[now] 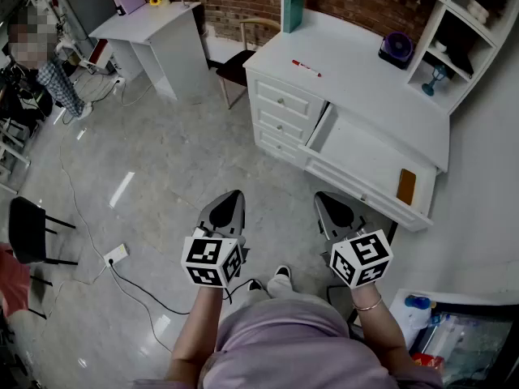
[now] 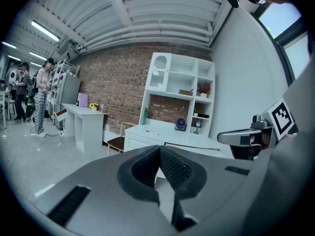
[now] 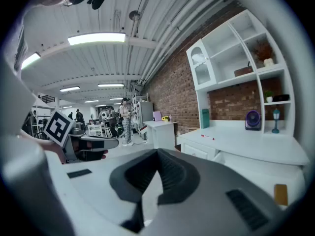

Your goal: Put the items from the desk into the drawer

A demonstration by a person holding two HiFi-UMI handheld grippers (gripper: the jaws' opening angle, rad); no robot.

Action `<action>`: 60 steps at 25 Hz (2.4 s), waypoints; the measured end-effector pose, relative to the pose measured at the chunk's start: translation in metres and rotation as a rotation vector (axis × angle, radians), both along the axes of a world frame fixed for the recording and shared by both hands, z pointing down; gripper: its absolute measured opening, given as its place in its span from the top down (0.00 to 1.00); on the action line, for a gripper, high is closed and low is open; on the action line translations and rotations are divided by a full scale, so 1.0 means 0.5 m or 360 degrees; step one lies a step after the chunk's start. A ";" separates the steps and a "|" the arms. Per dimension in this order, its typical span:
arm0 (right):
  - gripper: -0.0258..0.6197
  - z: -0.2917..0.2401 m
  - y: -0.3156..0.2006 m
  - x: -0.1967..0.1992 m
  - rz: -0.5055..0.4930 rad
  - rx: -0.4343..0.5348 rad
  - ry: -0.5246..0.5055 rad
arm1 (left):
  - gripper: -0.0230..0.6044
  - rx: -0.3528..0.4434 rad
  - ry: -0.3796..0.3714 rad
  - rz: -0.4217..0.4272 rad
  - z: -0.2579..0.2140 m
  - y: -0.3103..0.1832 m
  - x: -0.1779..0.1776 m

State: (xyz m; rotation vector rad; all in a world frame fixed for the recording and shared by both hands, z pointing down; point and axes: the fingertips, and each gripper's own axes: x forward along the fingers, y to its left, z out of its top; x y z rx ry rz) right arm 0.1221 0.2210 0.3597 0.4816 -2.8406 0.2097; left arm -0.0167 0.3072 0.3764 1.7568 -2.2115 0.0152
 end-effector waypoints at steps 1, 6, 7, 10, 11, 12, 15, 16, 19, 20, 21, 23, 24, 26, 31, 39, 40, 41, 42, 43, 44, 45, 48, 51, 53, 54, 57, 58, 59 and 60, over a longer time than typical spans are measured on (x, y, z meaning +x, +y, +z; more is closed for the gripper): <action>0.96 0.001 -0.002 -0.001 -0.0009 -0.0005 0.0000 | 0.96 0.0003 0.0003 -0.0006 0.000 -0.003 0.000; 0.96 0.005 -0.013 -0.002 -0.0030 0.0005 -0.0014 | 0.96 0.0002 0.0008 -0.0035 0.008 -0.015 0.001; 0.96 0.005 -0.016 -0.001 -0.0028 0.0008 -0.0019 | 0.96 -0.0002 0.0013 -0.0039 0.010 -0.017 0.003; 0.96 0.006 -0.029 0.004 -0.0012 -0.0001 -0.0036 | 0.96 -0.0009 0.0036 -0.0051 0.015 -0.024 0.007; 0.96 0.005 -0.033 0.005 -0.0004 -0.0004 -0.0042 | 0.96 -0.0010 0.0036 -0.0059 0.014 -0.026 0.006; 0.96 0.004 -0.038 0.005 0.0006 -0.0004 -0.0046 | 0.96 -0.0010 0.0034 -0.0066 0.012 -0.027 0.004; 0.96 0.002 -0.053 0.004 0.0024 -0.0004 -0.0056 | 0.96 -0.0010 0.0025 -0.0072 0.006 -0.035 0.001; 0.96 0.001 -0.058 0.004 0.0025 -0.0005 -0.0059 | 0.96 -0.0009 0.0023 -0.0070 0.005 -0.039 0.001; 0.95 -0.004 -0.074 0.005 0.0029 -0.0002 -0.0074 | 0.96 -0.0016 0.0022 -0.0067 0.005 -0.046 0.006; 0.94 -0.006 -0.079 0.006 0.0032 0.0001 -0.0078 | 0.96 -0.0023 0.0023 -0.0068 0.007 -0.048 0.007; 0.92 -0.007 -0.084 0.006 0.0036 0.0004 -0.0080 | 0.96 -0.0029 0.0023 -0.0070 0.008 -0.050 0.007; 0.91 -0.009 -0.094 0.003 0.0042 0.0016 -0.0075 | 0.96 -0.0032 0.0020 -0.0072 0.009 -0.056 0.004; 0.89 -0.008 -0.100 0.001 0.0045 0.0019 -0.0071 | 0.96 -0.0031 0.0018 -0.0071 0.009 -0.061 0.002; 0.86 -0.006 -0.111 -0.004 0.0049 0.0017 -0.0061 | 0.96 -0.0032 0.0013 -0.0070 0.010 -0.071 -0.004; 0.81 0.001 -0.138 -0.025 0.0038 -0.0002 -0.0053 | 0.96 -0.0037 0.0008 -0.0075 0.017 -0.100 -0.026; 0.77 0.007 -0.219 -0.105 0.0065 0.0003 -0.0037 | 0.96 -0.0057 0.0019 -0.0057 0.039 -0.181 -0.122; 0.77 0.007 -0.234 -0.118 0.0073 0.0004 -0.0036 | 0.96 -0.0057 0.0018 -0.0050 0.040 -0.196 -0.138; 0.77 0.008 -0.248 -0.133 0.0080 0.0006 -0.0036 | 0.96 -0.0057 0.0016 -0.0043 0.042 -0.210 -0.155; 0.77 0.008 -0.262 -0.148 0.0088 0.0007 -0.0035 | 0.96 -0.0059 0.0013 -0.0037 0.044 -0.224 -0.173; 0.76 0.009 -0.276 -0.164 0.0097 0.0008 -0.0033 | 0.96 -0.0061 0.0012 -0.0032 0.045 -0.236 -0.191; 0.76 0.010 -0.291 -0.179 0.0107 0.0005 -0.0031 | 0.96 -0.0062 0.0014 -0.0029 0.047 -0.249 -0.210; 0.75 0.010 -0.305 -0.194 0.0118 0.0001 -0.0028 | 0.96 -0.0063 0.0017 -0.0024 0.047 -0.262 -0.228; 0.73 0.010 -0.351 -0.236 0.0155 0.0002 -0.0008 | 0.96 -0.0063 0.0030 -0.0005 0.047 -0.302 -0.282; 0.73 0.007 -0.398 -0.276 0.0203 0.0009 0.0012 | 0.96 -0.0062 0.0042 0.0022 0.047 -0.340 -0.330; 0.72 0.006 -0.426 -0.297 0.0234 0.0015 0.0029 | 0.96 -0.0061 0.0055 0.0046 0.051 -0.362 -0.358; 0.72 0.005 -0.438 -0.307 0.0248 0.0020 0.0038 | 0.96 -0.0061 0.0061 0.0057 0.053 -0.372 -0.371; 0.72 -0.001 -0.471 -0.337 0.0285 0.0036 0.0052 | 0.96 -0.0062 0.0068 0.0087 0.059 -0.401 -0.408; 0.72 -0.004 -0.480 -0.346 0.0298 0.0039 0.0054 | 0.96 -0.0065 0.0066 0.0097 0.061 -0.409 -0.420; 0.72 -0.006 -0.488 -0.355 0.0310 0.0043 0.0056 | 0.96 -0.0069 0.0063 0.0106 0.063 -0.416 -0.431; 0.72 -0.009 -0.496 -0.365 0.0319 0.0049 0.0059 | 0.96 -0.0072 0.0061 0.0113 0.064 -0.423 -0.442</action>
